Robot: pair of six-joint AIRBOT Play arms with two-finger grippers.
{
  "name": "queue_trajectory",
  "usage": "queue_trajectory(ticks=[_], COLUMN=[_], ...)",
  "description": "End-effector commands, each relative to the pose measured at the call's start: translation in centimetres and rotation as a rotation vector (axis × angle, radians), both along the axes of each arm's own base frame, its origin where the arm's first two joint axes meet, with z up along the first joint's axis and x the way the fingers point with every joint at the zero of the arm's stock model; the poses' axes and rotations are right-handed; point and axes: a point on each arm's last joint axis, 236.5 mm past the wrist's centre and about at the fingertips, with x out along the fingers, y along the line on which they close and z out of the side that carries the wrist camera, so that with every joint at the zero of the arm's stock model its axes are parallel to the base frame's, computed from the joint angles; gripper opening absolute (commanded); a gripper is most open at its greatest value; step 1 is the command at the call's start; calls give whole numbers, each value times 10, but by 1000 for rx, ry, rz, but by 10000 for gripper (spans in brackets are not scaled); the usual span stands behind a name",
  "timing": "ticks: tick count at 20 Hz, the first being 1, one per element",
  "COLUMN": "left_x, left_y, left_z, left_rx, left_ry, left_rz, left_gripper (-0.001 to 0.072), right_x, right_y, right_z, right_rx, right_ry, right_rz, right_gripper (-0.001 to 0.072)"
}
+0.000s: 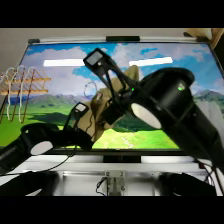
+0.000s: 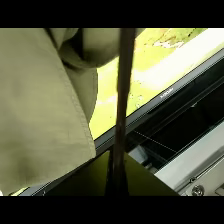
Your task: Fold the shirts.
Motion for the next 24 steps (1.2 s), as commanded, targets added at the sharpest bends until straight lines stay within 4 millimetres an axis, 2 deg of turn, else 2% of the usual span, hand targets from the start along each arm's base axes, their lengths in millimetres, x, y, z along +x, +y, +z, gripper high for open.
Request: queue_trajectory(ticks=[1,5,9,13,16,22,23,24], left_x=[7,15,36,34,39,61,61,61], left_y=[-8,-15,-35,-36,-39,-51,-51,-51], left_z=[-3,-6,11,-8,-16,2,1,1], left_rx=[-7,-22,-120,-71,-66,-182,-184,-184], left_ry=[10,-3,-99,-69,-62,-96,-92,-91], left_rz=[14,23,30,-3,10,115,120,120], left_gripper=[41,41,40,41,41,41,41,41], right_x=[2,-10,-17,-11,-26,-32,-32,-28], right_y=[-3,-8,-6,10,33,28,27,23], right_z=[25,39,27,10,5,0,0,0], right_rx=[57,126,110,88,151,145,156,157], right_ry=[-76,-56,0,25,92,141,149,147], right_rz=[-7,-26,-30,-13,45,5,-18,-51], right_gripper=[61,61,61,61,62,66,177,439])
